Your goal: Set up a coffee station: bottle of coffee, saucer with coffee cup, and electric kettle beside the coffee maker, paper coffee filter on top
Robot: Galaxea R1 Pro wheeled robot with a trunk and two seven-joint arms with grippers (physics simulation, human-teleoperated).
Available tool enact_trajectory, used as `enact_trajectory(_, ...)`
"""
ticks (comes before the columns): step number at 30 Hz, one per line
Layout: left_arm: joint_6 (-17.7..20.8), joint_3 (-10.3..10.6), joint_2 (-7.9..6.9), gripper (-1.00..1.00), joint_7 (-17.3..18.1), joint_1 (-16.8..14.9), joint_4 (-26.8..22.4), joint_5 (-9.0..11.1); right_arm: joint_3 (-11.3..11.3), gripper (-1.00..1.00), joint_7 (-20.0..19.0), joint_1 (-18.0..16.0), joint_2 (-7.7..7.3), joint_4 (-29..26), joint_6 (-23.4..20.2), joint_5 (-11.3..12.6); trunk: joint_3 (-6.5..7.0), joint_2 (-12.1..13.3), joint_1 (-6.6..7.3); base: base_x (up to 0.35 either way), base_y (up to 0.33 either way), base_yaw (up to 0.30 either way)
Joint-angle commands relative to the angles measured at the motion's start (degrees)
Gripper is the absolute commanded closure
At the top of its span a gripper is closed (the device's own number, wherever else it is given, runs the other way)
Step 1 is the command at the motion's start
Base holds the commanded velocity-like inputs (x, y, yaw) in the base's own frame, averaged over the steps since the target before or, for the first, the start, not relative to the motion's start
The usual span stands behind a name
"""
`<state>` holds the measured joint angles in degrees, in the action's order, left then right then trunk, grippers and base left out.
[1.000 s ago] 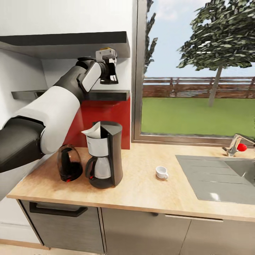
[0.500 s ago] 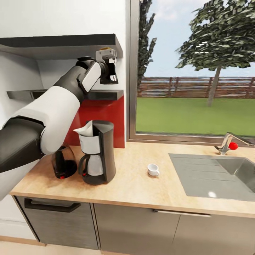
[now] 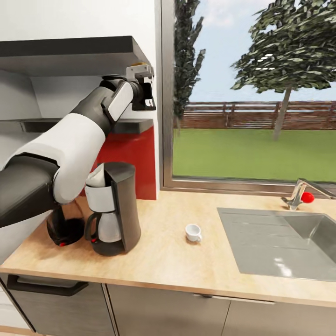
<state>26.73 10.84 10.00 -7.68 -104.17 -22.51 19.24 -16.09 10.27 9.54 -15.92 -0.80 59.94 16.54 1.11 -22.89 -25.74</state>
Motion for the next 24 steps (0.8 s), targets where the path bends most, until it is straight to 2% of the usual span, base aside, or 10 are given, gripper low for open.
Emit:
enact_trajectory(1,0.17,0.32,0.00,1.00,-0.49,-0.01,-0.06,0.45,0.35,-1.00,-0.08,0.04,0.01,-0.08,0.06,0.52,0.00,-0.03,-0.04,0.237,-0.204,0.000)
enact_trajectory(6,0.17,0.32,0.00,1.00,-0.49,0.00,-0.07,0.45,0.35,-1.00,-0.08,0.04,0.01,-0.08,0.06,0.55,0.00,-0.03,-0.04,0.197,-0.180,0.000)
enact_trajectory(12,0.17,0.32,0.00,1.00,-0.49,0.01,-0.07,0.46,0.35,-1.00,-0.08,0.04,-0.02,-0.08,0.06,0.57,0.00,-0.03,-0.04,0.055,-0.089,0.000)
enact_trajectory(24,0.17,0.32,0.00,1.00,-0.49,0.02,0.30,0.53,0.10,-1.00,-0.08,0.04,0.00,-0.08,0.06,0.71,0.00,-0.03,-0.04,0.005,-0.257,0.000)
